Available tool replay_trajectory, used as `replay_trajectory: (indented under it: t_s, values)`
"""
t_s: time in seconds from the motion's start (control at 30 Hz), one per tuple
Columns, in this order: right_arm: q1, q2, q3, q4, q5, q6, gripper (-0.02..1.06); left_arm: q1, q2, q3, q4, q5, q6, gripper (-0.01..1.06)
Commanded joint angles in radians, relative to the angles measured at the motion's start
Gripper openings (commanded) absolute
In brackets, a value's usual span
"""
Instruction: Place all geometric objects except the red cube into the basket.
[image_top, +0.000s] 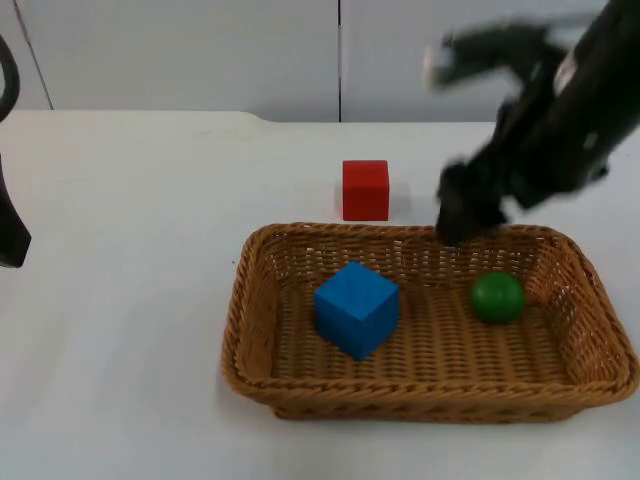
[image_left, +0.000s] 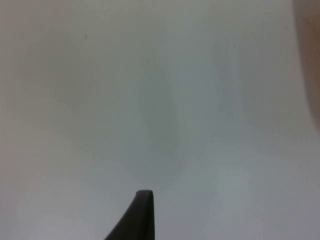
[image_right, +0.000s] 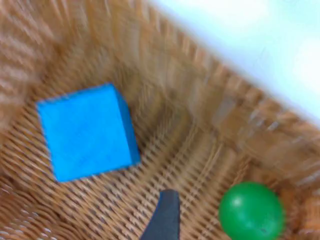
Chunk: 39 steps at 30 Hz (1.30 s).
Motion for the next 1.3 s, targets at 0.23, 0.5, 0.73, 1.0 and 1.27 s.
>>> replay_trajectory:
  t_s: [0.23, 0.5, 0.73, 1.0, 1.27]
  values:
    - [0.007, -0.333, -0.002, -0.003, 0.058, -0.011, 0.75, 0.002, -0.008, 0.004, 0.004, -0.003, 0.002, 1.05]
    - [0.007, -0.464, 0.001, -0.003, 0.094, -0.016, 1.05, 0.002, -0.008, 0.004, 0.004, -0.003, 0.002, 1.05]
    - [0.007, -0.617, 0.046, -0.003, 0.098, -0.016, 1.05, 0.002, -0.02, 0.004, -0.006, 0.011, 0.002, 1.05]
    - [0.007, -0.945, 0.251, -0.003, 0.098, -0.016, 1.05, 0.002, -0.237, 0.004, -0.053, 0.032, 0.056, 1.05]
    - [0.007, -1.304, 0.444, -0.003, 0.172, -0.016, 1.05, 0.002, -0.549, 0.004, -0.044, 0.082, 0.056, 1.05]
